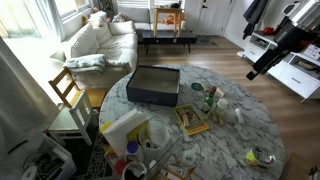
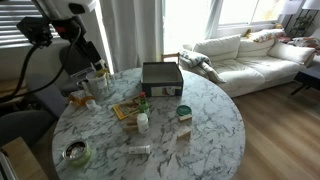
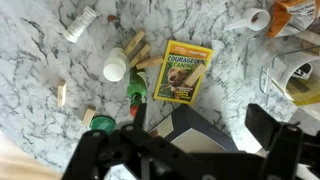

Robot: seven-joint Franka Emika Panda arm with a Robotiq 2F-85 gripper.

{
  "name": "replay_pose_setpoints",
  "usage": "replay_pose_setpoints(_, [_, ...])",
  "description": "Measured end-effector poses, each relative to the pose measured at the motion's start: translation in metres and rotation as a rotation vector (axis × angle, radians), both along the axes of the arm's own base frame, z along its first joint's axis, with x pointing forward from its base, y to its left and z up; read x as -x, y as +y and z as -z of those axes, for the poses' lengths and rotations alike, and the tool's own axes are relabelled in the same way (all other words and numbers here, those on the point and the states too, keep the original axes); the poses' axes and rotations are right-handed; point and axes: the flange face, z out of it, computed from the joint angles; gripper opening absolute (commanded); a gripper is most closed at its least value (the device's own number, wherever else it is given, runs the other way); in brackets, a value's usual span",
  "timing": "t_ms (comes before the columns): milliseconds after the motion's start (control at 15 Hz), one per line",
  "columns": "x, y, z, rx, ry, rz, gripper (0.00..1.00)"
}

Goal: Pick up the clear cup and pour the white shades onto the table, put the clear cup onto the table, pick up the tabasco and put it in the clear cup, pick up the clear cup with the tabasco and put it into the clear storage container

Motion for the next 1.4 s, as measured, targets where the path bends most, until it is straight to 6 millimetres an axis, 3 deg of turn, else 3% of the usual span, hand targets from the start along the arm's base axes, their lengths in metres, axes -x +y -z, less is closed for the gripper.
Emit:
replay_pose_setpoints(1200, [0.000,0.000,0.000,0.000,0.000,0.000,1.00])
replay_pose_setpoints(1400, [-0.007,0.020,0.007,-0.032,0.004,-0.084,1.00])
